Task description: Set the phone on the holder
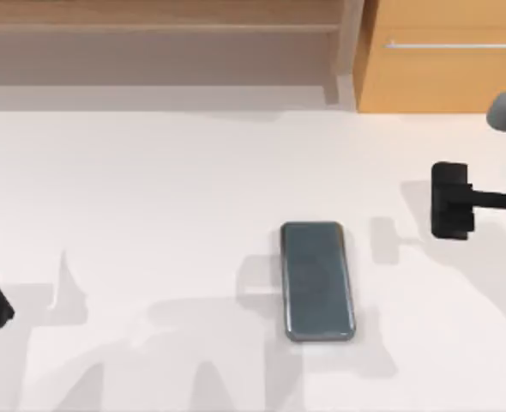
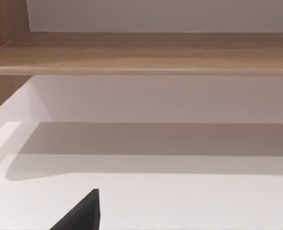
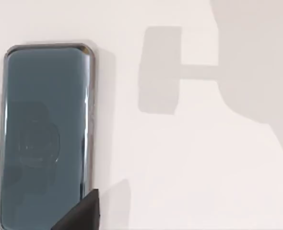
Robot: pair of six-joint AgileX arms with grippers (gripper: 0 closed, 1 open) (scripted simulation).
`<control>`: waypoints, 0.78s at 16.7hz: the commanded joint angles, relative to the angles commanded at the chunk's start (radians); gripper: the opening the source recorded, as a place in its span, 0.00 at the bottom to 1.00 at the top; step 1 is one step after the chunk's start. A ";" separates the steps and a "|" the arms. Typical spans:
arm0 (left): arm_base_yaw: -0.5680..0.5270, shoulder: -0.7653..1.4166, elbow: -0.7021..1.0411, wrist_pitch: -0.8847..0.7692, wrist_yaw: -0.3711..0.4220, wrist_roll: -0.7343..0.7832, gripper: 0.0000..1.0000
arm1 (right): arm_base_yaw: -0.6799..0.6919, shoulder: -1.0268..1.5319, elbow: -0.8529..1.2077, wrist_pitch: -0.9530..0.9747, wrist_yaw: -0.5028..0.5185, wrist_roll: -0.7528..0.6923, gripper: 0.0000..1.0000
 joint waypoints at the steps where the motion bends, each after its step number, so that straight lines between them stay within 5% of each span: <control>1: 0.000 0.000 0.000 0.000 0.000 0.000 1.00 | 0.031 0.097 0.073 -0.051 0.001 0.029 1.00; 13: 0.000 0.000 0.000 0.000 0.000 0.000 1.00 | 0.280 0.822 0.727 -0.408 0.010 0.265 1.00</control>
